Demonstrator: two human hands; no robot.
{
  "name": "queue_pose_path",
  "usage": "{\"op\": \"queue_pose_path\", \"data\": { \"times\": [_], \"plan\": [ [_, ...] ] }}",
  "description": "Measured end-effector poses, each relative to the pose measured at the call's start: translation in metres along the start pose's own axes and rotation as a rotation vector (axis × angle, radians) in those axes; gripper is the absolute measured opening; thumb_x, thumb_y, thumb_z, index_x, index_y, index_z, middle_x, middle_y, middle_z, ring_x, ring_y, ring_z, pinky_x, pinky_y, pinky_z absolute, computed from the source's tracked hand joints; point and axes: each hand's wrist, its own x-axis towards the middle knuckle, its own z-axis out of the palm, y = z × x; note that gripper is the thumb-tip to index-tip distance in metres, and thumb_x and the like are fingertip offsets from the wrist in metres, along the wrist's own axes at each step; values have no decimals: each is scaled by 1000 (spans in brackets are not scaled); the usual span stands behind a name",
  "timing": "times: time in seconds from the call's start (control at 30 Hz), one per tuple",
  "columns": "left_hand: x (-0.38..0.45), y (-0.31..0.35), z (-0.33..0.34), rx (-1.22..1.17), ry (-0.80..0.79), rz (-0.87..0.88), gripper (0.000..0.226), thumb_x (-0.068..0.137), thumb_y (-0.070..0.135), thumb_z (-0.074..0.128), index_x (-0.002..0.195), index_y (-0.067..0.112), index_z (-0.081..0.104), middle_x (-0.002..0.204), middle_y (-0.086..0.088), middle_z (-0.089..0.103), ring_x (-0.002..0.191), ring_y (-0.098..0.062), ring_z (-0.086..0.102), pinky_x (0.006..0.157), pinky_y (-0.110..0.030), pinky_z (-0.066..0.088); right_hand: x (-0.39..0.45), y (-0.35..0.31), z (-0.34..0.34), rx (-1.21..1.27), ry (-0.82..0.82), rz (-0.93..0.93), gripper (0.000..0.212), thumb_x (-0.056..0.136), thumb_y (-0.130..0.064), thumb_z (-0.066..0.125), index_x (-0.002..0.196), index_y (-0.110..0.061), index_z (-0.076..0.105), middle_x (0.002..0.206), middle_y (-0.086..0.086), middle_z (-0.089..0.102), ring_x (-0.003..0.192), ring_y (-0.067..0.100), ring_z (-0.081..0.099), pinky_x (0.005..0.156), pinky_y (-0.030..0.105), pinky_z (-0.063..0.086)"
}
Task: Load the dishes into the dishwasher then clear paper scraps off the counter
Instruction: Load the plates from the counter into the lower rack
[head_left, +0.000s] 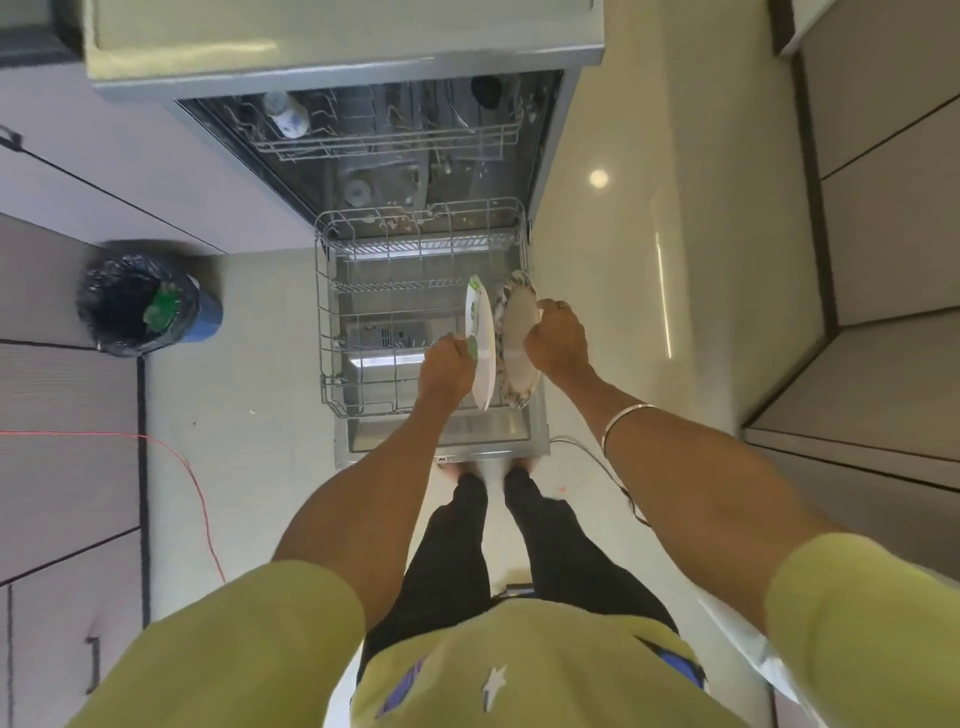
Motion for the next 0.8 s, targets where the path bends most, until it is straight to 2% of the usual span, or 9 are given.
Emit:
{"op": "queue_pose_path", "data": {
  "times": [0.1,0.23,0.43,0.57,0.67,0.8],
  "plan": [
    [-19,-6,-24,55,5,25,43,107,27,29,103,-2,61,85,-11,59,83,-31,64,72,-37,53,-13,-9,-18,-63,-80,28,45,89,-10,53,134,-1,50,132,17,54,122,33,52,101,37,43],
    [-45,-11,-51,63,56,41,43,107,24,28,95,-2,60,80,-12,57,79,-29,60,69,-34,45,-28,-28,-37,-142,-204,67,39,92,-17,50,127,-1,53,130,19,56,121,35,53,101,41,46],
    [-73,-15,-78,41,88,47,47,107,23,28,90,-3,63,82,-17,59,79,-26,56,78,-36,48,-46,-53,-47,-245,-291,-69,36,95,-14,43,124,1,58,127,19,58,119,37,56,95,38,46],
    [-82,-28,-93,56,33,3,42,106,20,34,98,-7,65,92,-19,66,89,-30,63,87,-39,53,-58,-74,-54,-312,-329,-103,37,98,-13,42,128,1,56,129,21,57,121,36,53,94,37,44],
    [-86,-48,-104,27,104,-23,50,106,28,30,104,-7,66,100,-25,69,95,-38,66,90,-47,54,-65,-91,-50,-346,-318,-159,37,98,-15,42,127,1,58,128,21,58,120,36,54,95,38,44],
    [-94,-82,-123,35,168,-39,53,107,32,27,107,-5,65,106,-25,67,98,-38,65,93,-49,53,-86,-121,-35,-400,-307,-217,36,96,-16,43,123,1,60,124,21,60,117,37,56,94,39,45]
  ]
}}
